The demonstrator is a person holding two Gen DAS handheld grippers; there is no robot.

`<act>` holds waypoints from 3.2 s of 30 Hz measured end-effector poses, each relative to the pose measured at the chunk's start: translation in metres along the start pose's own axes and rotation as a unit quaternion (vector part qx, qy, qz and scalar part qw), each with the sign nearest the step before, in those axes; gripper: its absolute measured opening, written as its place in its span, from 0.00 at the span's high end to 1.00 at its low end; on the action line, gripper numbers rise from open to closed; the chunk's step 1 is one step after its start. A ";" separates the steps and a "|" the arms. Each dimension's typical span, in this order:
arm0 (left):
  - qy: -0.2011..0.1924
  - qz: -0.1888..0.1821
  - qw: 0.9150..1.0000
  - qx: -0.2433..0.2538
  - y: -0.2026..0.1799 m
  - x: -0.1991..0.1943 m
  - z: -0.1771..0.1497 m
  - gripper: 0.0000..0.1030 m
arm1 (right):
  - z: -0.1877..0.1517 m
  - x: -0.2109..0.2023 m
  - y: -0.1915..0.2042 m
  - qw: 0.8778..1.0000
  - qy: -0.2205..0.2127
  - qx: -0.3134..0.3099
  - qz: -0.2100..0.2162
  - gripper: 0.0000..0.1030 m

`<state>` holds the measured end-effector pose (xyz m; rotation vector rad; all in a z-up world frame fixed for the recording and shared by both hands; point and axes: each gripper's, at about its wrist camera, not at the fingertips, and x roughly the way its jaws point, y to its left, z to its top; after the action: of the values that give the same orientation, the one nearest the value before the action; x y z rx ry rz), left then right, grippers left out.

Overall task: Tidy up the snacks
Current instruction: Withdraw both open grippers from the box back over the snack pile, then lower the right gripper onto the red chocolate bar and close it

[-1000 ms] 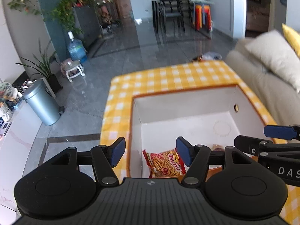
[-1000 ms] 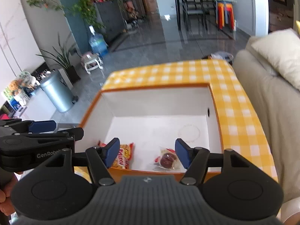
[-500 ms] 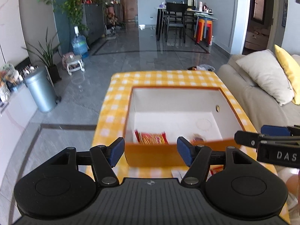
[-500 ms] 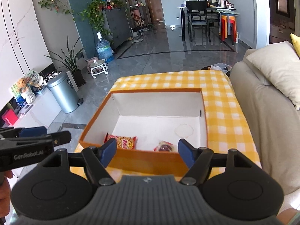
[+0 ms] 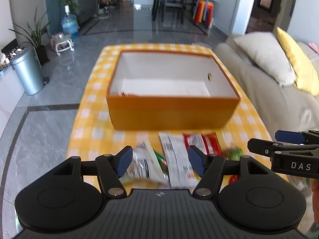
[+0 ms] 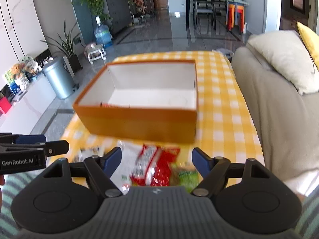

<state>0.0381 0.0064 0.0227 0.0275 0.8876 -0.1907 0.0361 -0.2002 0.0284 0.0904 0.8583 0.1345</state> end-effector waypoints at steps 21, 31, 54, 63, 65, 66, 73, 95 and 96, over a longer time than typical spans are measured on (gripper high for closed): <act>0.147 -0.031 0.988 -0.027 -0.016 0.053 -0.051 0.15 | -0.076 0.044 -0.027 0.984 0.173 0.024 -0.036 0.21; 0.185 0.006 0.977 -0.102 -0.018 0.093 -0.058 0.14 | -0.086 0.093 -0.035 0.967 0.244 -0.001 -0.079 0.22; 0.220 0.085 0.968 -0.088 -0.003 0.098 -0.071 0.25 | -0.079 0.102 -0.014 0.966 0.258 0.028 0.009 0.70; 0.169 0.080 0.972 -0.143 0.003 0.101 -0.062 0.10 | -0.080 0.103 -0.005 0.967 0.254 0.026 0.016 0.57; 0.172 0.077 0.971 -0.146 -0.001 0.107 -0.064 0.10 | -0.080 0.103 -0.008 0.967 0.253 0.033 0.016 0.56; 0.174 0.078 0.971 -0.143 -0.003 0.110 -0.065 0.09 | -0.080 0.103 -0.010 0.967 0.252 0.036 0.016 0.55; 0.184 0.087 0.968 -0.150 0.000 0.127 -0.063 0.09 | -0.080 0.107 -0.010 0.969 0.243 0.044 0.006 0.46; 0.179 0.094 0.973 -0.112 -0.016 0.132 -0.067 0.00 | -0.085 0.105 0.016 0.972 0.226 -0.040 -0.056 0.71; 0.184 0.089 0.973 -0.107 -0.017 0.133 -0.067 0.00 | -0.085 0.105 0.016 0.972 0.225 -0.041 -0.055 0.77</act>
<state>0.0658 -0.0236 -0.1212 -0.0593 1.2649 0.0831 0.0386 -0.1660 -0.1031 -0.0695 1.3070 0.0871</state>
